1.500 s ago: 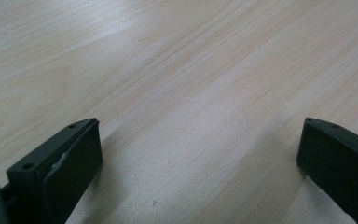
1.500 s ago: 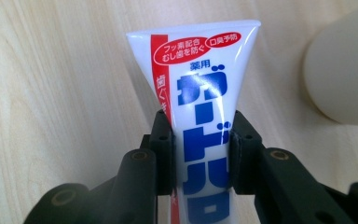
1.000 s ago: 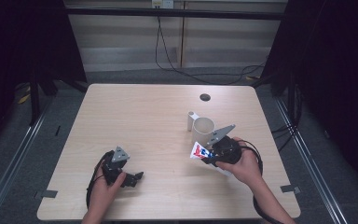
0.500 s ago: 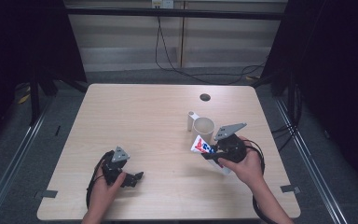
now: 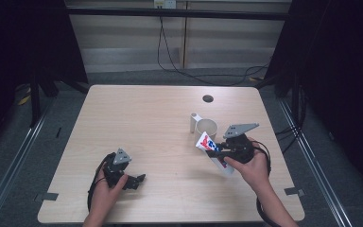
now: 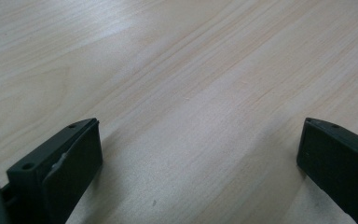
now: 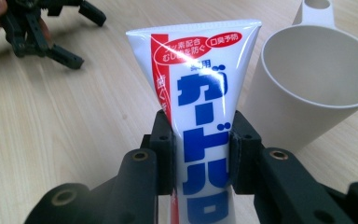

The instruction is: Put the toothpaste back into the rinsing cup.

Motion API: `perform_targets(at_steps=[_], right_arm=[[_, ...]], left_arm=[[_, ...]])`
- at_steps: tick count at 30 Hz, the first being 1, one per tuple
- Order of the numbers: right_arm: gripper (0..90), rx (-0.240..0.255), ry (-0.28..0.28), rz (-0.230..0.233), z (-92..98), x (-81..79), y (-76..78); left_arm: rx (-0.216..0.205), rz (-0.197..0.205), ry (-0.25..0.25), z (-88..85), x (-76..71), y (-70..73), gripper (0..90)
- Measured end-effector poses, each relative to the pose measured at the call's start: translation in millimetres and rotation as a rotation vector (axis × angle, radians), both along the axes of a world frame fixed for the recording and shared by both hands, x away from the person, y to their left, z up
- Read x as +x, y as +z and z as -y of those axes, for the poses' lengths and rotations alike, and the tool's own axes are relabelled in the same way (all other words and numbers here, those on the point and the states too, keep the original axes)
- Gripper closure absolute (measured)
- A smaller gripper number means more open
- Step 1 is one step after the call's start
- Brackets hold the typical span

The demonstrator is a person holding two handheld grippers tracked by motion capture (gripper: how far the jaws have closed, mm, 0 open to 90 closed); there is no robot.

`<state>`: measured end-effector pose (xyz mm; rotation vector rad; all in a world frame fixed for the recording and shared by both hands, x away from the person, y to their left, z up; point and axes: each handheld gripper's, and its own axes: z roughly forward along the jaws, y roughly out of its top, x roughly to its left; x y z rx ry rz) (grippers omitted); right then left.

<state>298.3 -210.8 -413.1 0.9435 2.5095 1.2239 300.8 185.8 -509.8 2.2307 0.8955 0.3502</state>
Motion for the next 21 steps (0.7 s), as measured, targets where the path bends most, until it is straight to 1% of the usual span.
perform_targets(at_steps=[3, 6, 11, 14, 17, 21], right_arm=[[68.8, 0.042, -0.021, 0.005, 2.2, -0.8, 0.9], [68.8, 0.064, -0.035, 0.012, 4.0, -1.1, 1.3], [68.8, 0.085, -0.05, 0.013, 6.5, -0.9, 2.9], [68.8, 0.115, -0.053, 0.005, 8.8, 0.0, 3.6], [68.8, 0.116, -0.062, 0.012, 9.6, 0.6, 5.8], [68.8, 0.132, -0.068, 0.017, 9.5, 1.2, 8.7]], left_arm=[[0.0, 0.0, 0.0, 0.0, 0.0, 0.0, 0.0], [0.001, 0.0, 0.0, 0.0, 0.0, 0.0, 0.0], [0.0, 0.0, 0.0, 0.0, 0.0, 0.0, 0.0], [0.0, 0.0, 0.0, 0.0, 0.0, 0.0, 0.0], [0.0, 0.0, 0.0, 0.0, 0.0, 0.0, 0.0], [-0.001, 0.0, 0.001, 0.1, -0.1, 0.0, 0.0]])
